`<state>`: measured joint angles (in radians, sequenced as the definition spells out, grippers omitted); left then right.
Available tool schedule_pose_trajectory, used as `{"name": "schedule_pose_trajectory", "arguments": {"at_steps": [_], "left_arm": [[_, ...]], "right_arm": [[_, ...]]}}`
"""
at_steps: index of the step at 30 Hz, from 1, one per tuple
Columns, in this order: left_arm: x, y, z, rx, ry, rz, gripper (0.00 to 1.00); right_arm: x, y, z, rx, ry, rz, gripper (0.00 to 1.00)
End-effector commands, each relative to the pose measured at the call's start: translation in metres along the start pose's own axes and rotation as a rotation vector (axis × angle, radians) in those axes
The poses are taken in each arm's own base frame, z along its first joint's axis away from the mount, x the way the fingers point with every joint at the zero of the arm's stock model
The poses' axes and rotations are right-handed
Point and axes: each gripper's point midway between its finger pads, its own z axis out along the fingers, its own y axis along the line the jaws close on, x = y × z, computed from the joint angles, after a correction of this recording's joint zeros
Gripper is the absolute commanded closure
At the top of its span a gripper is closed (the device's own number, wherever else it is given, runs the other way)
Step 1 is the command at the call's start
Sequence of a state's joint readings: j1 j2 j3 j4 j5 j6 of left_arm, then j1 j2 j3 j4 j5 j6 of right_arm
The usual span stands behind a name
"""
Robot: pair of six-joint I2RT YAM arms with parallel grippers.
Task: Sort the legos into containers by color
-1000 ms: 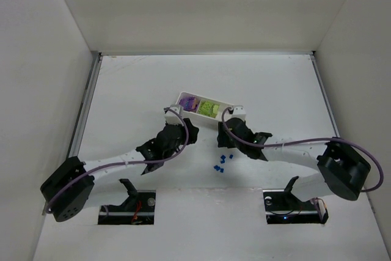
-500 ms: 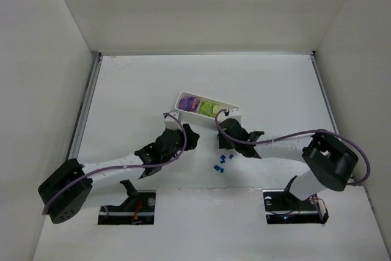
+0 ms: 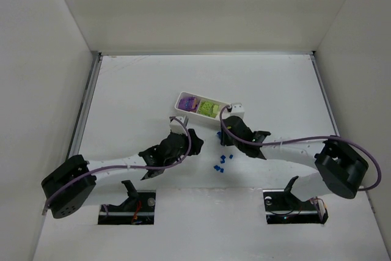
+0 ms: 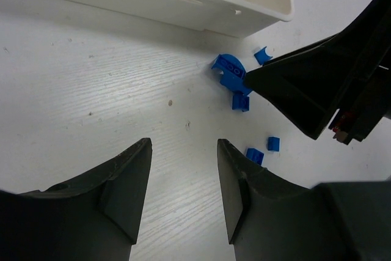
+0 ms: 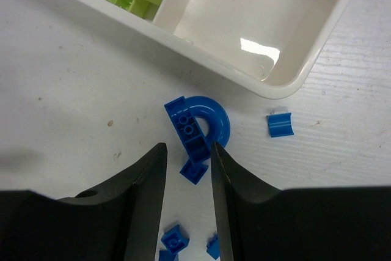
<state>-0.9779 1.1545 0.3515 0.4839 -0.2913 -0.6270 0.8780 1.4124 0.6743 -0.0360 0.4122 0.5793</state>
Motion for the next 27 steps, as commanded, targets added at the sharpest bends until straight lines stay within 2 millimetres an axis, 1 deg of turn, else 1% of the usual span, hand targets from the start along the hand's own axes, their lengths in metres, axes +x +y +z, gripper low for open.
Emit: {"name": "schedule_pose_trajectory", "arguments": {"at_steps": [1, 2, 3, 5, 8, 13, 17, 19, 21, 22, 27], "left_arm": [[-0.008, -0.01, 0.002, 0.03, -0.031, -0.016, 0.56], [-0.007, -0.012, 0.002, 0.034, -0.03, -0.016, 0.56], [-0.007, -0.012, 0.002, 0.034, -0.03, -0.016, 0.56], [-0.007, -0.012, 0.002, 0.036, -0.031, -0.016, 0.56], [-0.009, -0.011, 0.002, 0.032, -0.035, -0.019, 0.56], [-0.007, -0.008, 0.003, 0.024, -0.03, -0.018, 0.56], [-0.004, -0.007, 0.004, 0.022, -0.02, -0.016, 0.55], [-0.005, -0.007, 0.004, 0.024, -0.022, -0.017, 0.55], [-0.005, -0.007, 0.003, 0.026, -0.024, -0.018, 0.55], [-0.006, -0.007, 0.002, 0.025, -0.026, -0.019, 0.55], [-0.008, -0.008, 0.0, 0.031, -0.033, -0.021, 0.55]], "right_arm": [[-0.012, 0.009, 0.0, -0.023, -0.038, 0.005, 0.57], [-0.01, 0.008, 0.004, -0.017, -0.022, -0.005, 0.52], [-0.008, 0.009, 0.007, -0.016, -0.012, -0.022, 0.45], [-0.008, 0.012, 0.011, -0.018, -0.004, -0.05, 0.44], [-0.008, 0.016, 0.016, -0.022, 0.006, -0.071, 0.44], [-0.006, 0.016, 0.022, -0.014, 0.015, -0.079, 0.56], [-0.002, 0.015, 0.023, -0.004, 0.026, -0.084, 0.68], [0.0, 0.015, 0.023, -0.005, 0.03, -0.084, 0.69], [-0.001, 0.014, 0.022, -0.004, 0.027, -0.082, 0.73], [-0.002, 0.014, 0.02, -0.004, 0.022, -0.078, 0.74], [-0.021, 0.015, 0.003, -0.024, -0.037, -0.048, 0.74]]}}
